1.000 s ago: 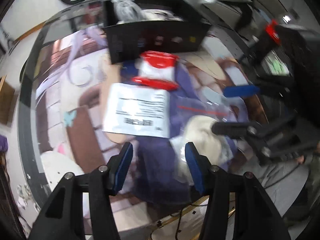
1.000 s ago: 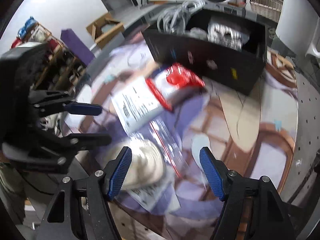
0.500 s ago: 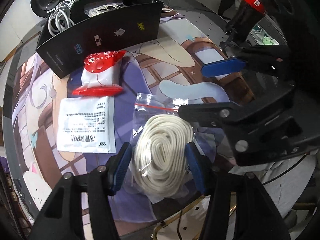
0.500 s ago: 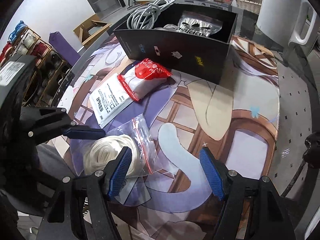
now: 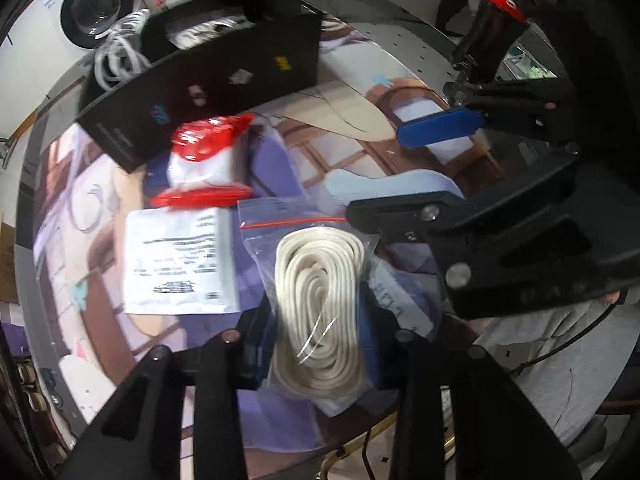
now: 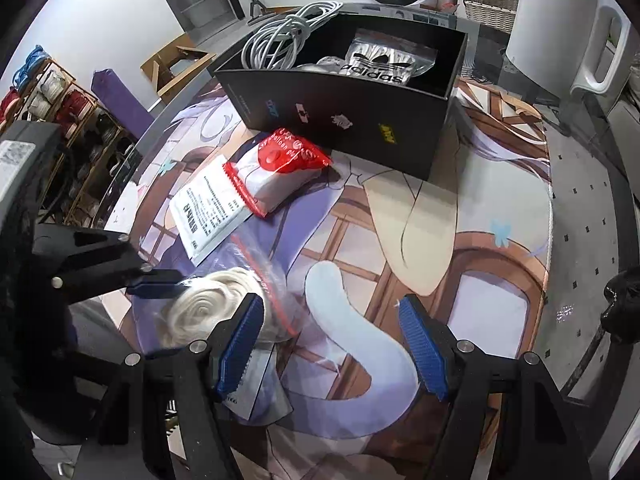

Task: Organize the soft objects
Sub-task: 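Grasp the bag of white rope with the left gripper while the right gripper grasps the balloon glue pack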

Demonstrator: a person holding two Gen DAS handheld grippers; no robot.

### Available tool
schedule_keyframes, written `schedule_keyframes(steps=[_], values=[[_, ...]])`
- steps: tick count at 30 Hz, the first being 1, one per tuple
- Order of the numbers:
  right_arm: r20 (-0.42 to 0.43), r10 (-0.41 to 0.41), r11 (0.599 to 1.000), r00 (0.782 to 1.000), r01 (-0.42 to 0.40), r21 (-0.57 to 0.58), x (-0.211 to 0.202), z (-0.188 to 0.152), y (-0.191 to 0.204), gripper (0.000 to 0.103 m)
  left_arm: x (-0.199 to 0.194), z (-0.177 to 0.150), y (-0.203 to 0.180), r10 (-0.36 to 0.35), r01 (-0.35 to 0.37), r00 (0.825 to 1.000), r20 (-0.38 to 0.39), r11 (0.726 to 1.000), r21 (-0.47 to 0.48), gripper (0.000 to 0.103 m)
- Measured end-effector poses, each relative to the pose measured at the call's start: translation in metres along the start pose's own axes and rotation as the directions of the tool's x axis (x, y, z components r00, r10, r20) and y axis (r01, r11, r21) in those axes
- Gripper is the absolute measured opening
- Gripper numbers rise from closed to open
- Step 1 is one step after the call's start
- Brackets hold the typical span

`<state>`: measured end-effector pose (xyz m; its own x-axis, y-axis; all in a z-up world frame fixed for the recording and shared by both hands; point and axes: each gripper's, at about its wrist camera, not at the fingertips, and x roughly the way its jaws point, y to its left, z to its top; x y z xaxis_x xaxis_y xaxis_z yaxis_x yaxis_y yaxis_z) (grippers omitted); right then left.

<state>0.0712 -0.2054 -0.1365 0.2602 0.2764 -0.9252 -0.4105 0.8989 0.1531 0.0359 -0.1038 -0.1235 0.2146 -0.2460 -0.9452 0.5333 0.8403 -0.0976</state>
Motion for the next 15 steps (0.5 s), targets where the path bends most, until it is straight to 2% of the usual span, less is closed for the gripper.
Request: schedule_keyframes(steps=[3,6,10,15], values=[[0.013,0.011,1.000,1.000,-0.011,0.011,0.002,0.008,0.001,0.072,-0.014,-0.002,0.017,0.016,-0.015,0.999,0.038,0.999,-0.037,0.032],[0.064,0.033,0.999,0.997,-0.034,0.012,-0.002,0.019,0.006,0.072,-0.037,-0.005,0.054,0.037,-0.026,0.996,0.077,0.991,-0.130,0.032],[0.087,0.010,1.000,0.996,-0.012,0.015,0.003,0.037,0.014,0.072,-0.058,-0.010,0.098,0.085,-0.055,0.989,0.121,0.970,-0.237,0.033],[0.078,0.054,0.992,0.995,-0.063,0.114,0.021,0.066,0.017,0.072,-0.053,-0.005,0.142,0.154,-0.105,0.981,0.114,0.931,-0.350,0.033]])
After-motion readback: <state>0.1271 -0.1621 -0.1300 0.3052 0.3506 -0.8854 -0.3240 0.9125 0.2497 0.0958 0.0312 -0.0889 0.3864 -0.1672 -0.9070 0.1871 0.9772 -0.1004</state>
